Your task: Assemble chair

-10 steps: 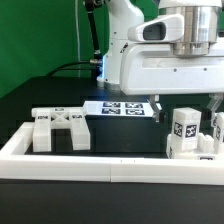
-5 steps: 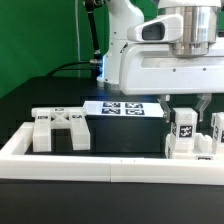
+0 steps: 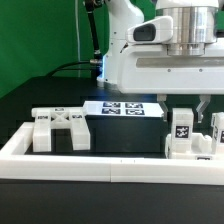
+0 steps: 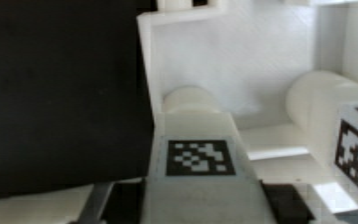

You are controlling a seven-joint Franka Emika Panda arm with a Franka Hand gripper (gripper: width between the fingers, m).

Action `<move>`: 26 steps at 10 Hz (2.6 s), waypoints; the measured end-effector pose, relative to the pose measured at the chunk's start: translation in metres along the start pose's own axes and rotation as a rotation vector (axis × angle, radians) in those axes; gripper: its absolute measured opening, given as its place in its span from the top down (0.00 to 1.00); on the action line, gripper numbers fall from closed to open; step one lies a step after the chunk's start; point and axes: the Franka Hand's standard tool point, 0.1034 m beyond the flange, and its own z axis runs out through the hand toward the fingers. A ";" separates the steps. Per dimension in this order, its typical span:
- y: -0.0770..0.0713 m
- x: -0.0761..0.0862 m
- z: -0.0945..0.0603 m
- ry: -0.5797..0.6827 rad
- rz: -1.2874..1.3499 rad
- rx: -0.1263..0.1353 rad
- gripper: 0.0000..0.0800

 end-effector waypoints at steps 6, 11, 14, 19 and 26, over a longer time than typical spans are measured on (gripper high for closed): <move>-0.004 -0.001 0.001 -0.006 0.572 0.008 0.64; -0.005 -0.001 0.002 -0.006 0.846 0.009 0.64; -0.005 -0.002 0.002 -0.007 0.771 0.008 0.38; -0.005 -0.002 0.002 -0.003 0.311 0.006 0.19; 0.001 0.001 0.002 -0.001 -0.322 -0.005 0.19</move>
Offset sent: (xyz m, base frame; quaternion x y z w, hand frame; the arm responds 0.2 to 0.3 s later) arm -0.0038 0.0035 -0.0063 0.0033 -0.0192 0.2760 0.9610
